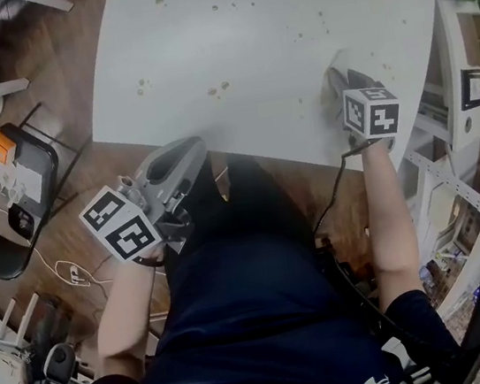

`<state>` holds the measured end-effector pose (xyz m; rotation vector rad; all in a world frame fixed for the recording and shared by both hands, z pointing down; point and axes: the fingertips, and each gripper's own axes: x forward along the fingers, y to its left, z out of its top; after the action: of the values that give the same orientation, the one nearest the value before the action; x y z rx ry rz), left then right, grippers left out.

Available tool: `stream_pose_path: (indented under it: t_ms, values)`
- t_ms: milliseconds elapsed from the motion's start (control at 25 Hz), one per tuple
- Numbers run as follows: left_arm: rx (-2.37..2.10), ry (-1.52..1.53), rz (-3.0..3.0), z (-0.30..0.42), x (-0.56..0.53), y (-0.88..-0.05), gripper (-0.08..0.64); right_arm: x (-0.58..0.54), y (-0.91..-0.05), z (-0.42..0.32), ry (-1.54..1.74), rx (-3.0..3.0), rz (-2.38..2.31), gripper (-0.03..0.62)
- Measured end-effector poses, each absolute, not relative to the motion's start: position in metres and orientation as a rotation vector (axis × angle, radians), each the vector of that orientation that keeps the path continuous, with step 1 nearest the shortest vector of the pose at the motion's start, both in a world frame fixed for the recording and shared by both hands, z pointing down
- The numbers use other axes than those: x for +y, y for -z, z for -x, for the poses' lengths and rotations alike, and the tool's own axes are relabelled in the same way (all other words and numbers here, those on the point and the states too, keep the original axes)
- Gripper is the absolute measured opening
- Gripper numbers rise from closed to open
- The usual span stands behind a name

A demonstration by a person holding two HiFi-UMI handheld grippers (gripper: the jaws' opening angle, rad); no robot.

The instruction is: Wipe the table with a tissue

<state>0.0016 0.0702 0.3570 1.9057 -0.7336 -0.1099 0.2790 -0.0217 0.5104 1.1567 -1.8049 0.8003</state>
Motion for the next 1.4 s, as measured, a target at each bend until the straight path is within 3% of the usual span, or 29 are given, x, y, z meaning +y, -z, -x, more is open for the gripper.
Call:
stream_pose_path:
  t_ms: [1400]
  values:
    - [-0.592, 0.043, -1.961, -0.011, 0.085, -0.351, 0.014, 0.081, -0.511, -0.222, -0.910, -1.868, -1.125, 0.011]
